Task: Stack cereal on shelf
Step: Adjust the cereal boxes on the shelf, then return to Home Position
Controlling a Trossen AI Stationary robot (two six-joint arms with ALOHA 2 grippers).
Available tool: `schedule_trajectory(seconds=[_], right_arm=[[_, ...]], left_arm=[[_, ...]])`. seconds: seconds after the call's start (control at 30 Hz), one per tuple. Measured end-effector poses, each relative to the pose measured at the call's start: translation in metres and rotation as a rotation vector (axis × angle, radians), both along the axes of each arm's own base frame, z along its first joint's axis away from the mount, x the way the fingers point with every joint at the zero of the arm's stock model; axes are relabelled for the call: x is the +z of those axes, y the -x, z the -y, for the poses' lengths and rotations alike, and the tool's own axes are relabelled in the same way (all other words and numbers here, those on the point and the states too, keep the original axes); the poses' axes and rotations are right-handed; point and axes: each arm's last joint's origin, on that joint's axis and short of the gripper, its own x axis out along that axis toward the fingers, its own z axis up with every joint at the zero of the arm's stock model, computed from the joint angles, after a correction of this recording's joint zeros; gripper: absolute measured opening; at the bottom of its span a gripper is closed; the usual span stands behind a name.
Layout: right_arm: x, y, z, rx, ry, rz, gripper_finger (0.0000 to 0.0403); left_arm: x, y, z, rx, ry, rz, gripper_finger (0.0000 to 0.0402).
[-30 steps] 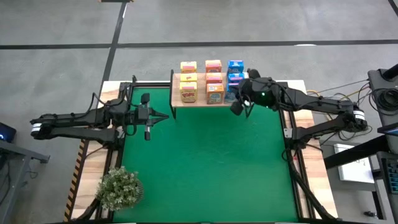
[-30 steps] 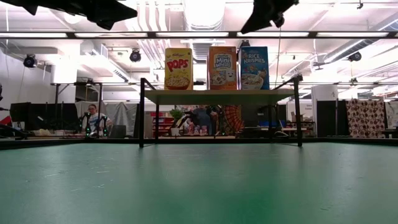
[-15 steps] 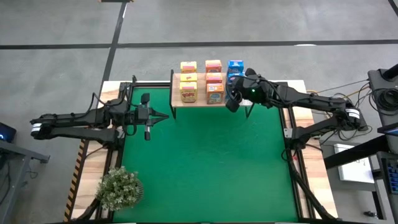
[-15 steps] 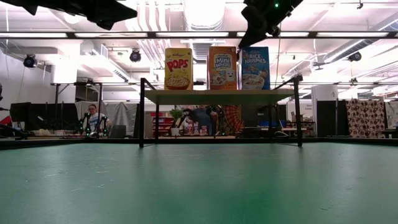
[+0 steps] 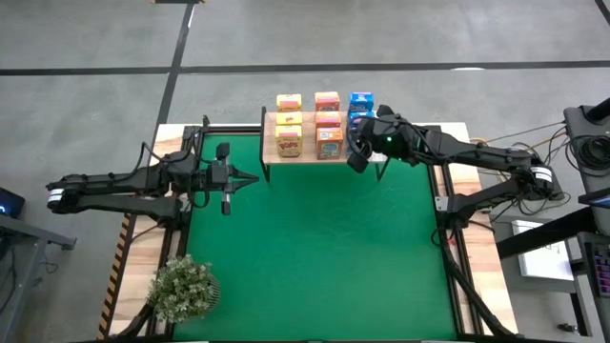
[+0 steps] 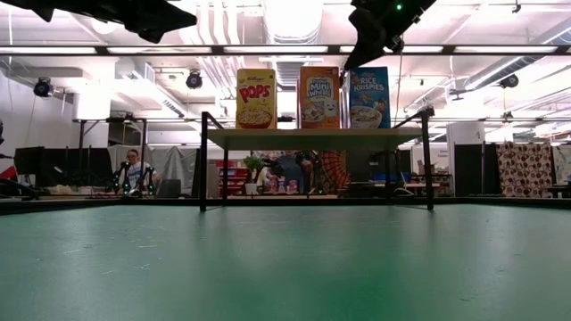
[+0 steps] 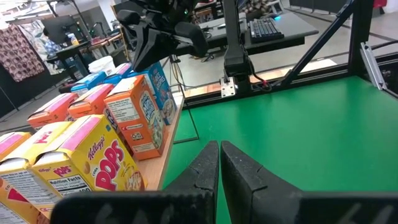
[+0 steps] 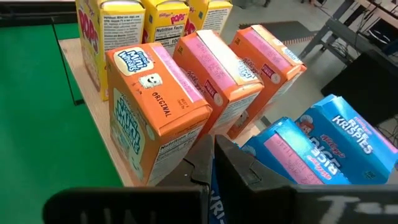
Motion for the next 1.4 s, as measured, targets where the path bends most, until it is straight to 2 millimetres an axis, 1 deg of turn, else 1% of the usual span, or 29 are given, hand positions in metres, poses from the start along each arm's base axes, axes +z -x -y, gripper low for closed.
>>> schedule_trajectory(seconds=[0.13, 0.27, 0.4, 0.5, 0.7, 0.9, 1.0, 1.1, 1.17, 1.23, 1.3, 1.4], right_arm=[[0.007, 0.002, -0.001, 0.008, 0.015, 0.015, 0.0009], [0.014, 0.009, -0.003, 0.020, 0.042, 0.033, 0.0009], [0.014, 0.016, -0.005, 0.024, 0.054, 0.031, 0.0008], [0.016, 0.021, -0.002, 0.007, 0.059, 0.042, 0.0009], [0.017, 0.027, 0.016, -0.053, 0.096, 0.041, 0.0008], [0.021, 0.035, 0.042, -0.138, 0.149, 0.059, 0.0008], [0.020, 0.043, 0.057, -0.171, 0.129, 0.069, 0.0008], [0.020, 0.053, 0.070, -0.168, 0.073, 0.107, 0.0008], [0.020, 0.057, 0.076, -0.152, 0.039, 0.134, 0.0008], [0.020, 0.058, 0.077, -0.102, 0.010, 0.158, 0.0008], [0.022, 0.058, 0.074, -0.018, -0.008, 0.195, 0.0008], [0.023, 0.060, 0.062, 0.096, 0.017, 0.282, 0.0008]], left_arm=[[0.000, 0.000, 0.000, 0.000, 0.000, 0.000, 0.0000], [0.000, 0.000, 0.000, 0.000, 0.000, 0.000, 0.0000], [0.000, 0.000, 0.000, 0.000, 0.000, 0.000, 0.0000], [0.000, 0.000, 0.000, 0.001, -0.001, 0.003, 0.0000], [0.001, 0.000, 0.000, 0.000, -0.001, 0.010, 0.0000], [0.001, 0.000, 0.000, 0.000, -0.001, 0.012, 0.0000], [0.001, 0.000, 0.000, 0.000, -0.001, 0.011, 0.0000], [0.001, 0.000, 0.000, 0.000, -0.002, 0.011, 0.0000], [0.001, 0.000, 0.000, 0.000, -0.002, 0.011, 0.0000], [0.000, 0.001, 0.000, -0.001, -0.009, -0.004, 0.0000], [-0.003, 0.003, 0.000, -0.008, -0.038, -0.040, 0.0000], [-0.003, 0.010, 0.001, -0.011, -0.048, -0.047, 0.0000]])
